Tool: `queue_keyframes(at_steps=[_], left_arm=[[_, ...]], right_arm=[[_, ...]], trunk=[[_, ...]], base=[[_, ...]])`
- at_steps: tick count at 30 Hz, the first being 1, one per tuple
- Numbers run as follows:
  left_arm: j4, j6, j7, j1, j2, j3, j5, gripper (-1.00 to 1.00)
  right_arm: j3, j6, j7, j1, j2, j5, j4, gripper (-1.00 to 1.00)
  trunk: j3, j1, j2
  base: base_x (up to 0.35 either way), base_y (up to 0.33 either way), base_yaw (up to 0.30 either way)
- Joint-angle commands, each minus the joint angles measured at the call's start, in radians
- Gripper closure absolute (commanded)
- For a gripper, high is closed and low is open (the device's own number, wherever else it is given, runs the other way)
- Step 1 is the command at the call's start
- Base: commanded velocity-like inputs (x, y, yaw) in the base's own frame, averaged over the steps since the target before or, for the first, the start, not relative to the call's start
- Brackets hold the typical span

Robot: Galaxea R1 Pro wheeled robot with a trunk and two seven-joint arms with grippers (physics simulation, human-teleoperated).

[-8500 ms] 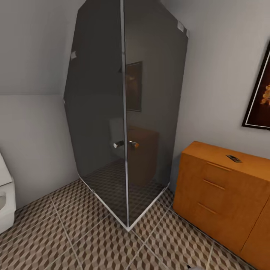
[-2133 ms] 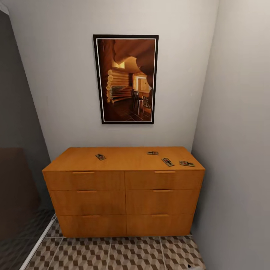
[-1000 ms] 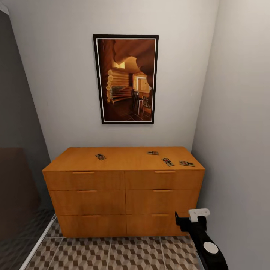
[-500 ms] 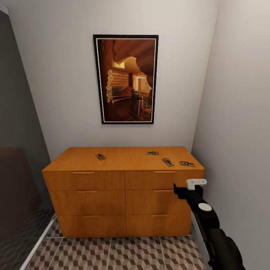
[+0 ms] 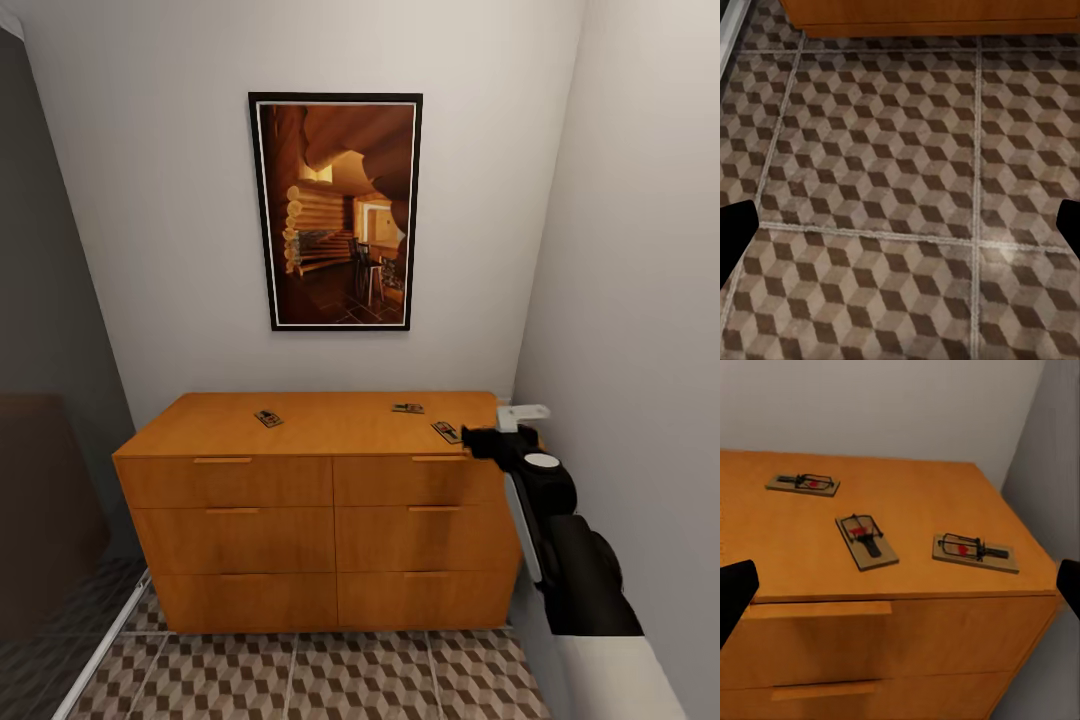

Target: Take the four mousetraps from the cabinet in the bathroom and place them on the bathroom floor. Make sure all four end up on the same floor surface, and ensure that at least two of them are either under or directly next to the same bathroom sink.

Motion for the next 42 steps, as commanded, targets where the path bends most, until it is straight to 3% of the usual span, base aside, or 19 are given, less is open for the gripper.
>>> queue_keyframes(at_steps=[1,7,12,14,21,42], left_arm=[[-0.001,-0.002,0.001,0.000,0.000,0.000,0.001,-1.00],[0.000,-0.002,0.001,0.000,-0.001,0.000,0.001,-1.00],[0.000,-0.002,0.001,0.000,-0.001,0.000,0.001,-1.00],[0.000,-0.002,0.001,0.000,-0.001,0.000,0.001,-1.00],[0.000,-0.002,0.001,0.000,-0.001,0.000,0.001,-1.00],[0.001,-0.002,0.001,0.000,-0.001,-0.001,0.001,-1.00]], right_arm=[[0.001,0.019,0.002,-0.018,0.001,0.007,0.000,-1.00],[0.005,0.098,0.025,-0.126,0.005,0.005,0.008,-1.00],[0.010,0.151,0.129,-0.233,0.005,0.006,0.051,-1.00],[0.011,0.157,0.162,-0.248,0.004,0.007,0.062,-1.00],[0.014,0.162,0.228,-0.271,-0.003,0.010,0.083,-1.00],[0.011,0.154,0.240,-0.254,-0.038,0.014,0.096,-1.00]], trunk=[[-0.001,0.000,-0.001],[-0.001,0.000,-0.001],[-0.001,0.000,-0.001],[-0.001,0.000,-0.001],[-0.001,0.000,-0.001],[-0.002,0.000,-0.001]], base=[[0.000,0.000,0.000],[0.000,0.000,0.000],[0.000,0.000,0.000],[0.000,0.000,0.000],[0.000,0.000,0.000],[0.000,0.000,0.000]])
